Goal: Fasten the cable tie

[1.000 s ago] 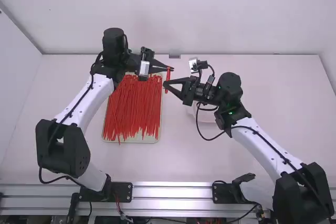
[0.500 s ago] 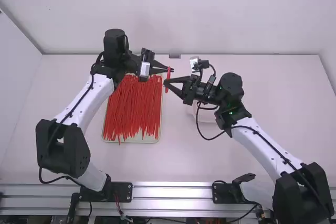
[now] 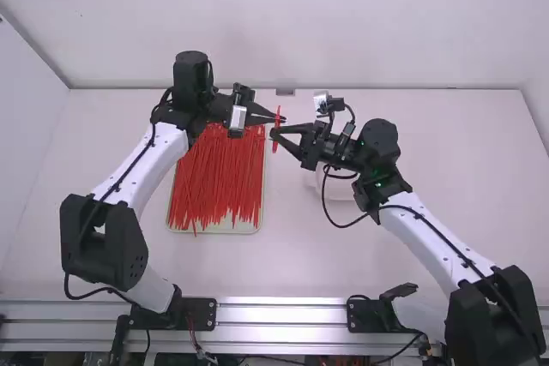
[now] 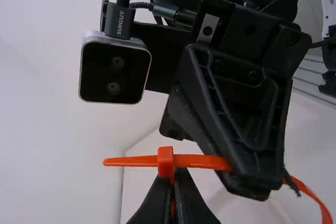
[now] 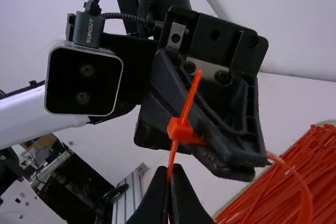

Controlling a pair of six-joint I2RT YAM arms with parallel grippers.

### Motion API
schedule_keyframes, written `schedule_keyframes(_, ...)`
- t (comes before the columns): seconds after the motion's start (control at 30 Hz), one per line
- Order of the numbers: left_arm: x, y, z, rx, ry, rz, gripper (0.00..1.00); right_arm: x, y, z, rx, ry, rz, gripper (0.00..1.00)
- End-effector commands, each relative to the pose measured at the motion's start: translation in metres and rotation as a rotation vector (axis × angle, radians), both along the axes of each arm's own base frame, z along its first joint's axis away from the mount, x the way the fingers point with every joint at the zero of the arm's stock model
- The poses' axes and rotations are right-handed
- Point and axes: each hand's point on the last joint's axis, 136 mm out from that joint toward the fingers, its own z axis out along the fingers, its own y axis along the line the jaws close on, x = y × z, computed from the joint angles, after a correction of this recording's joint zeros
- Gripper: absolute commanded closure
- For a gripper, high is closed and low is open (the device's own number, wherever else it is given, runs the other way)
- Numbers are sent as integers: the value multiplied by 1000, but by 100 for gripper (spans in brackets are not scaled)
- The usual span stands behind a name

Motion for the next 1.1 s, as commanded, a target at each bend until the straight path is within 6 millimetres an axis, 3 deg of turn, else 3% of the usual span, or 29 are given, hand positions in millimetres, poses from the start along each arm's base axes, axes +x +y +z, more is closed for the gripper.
schedule_keyframes(0.0,-10,-3,-2,-10,11,-44,98,8,-8,4,9,-10,-45,100)
schedule_keyframes(0.7,-18,-5,-28,-6,33,-53,99,20,-20,10,25,-35,-99,100)
schedule_keyframes(1.07,-18,-5,-31,4,69,-45,98,25,-27,10,35,-1,-117,100)
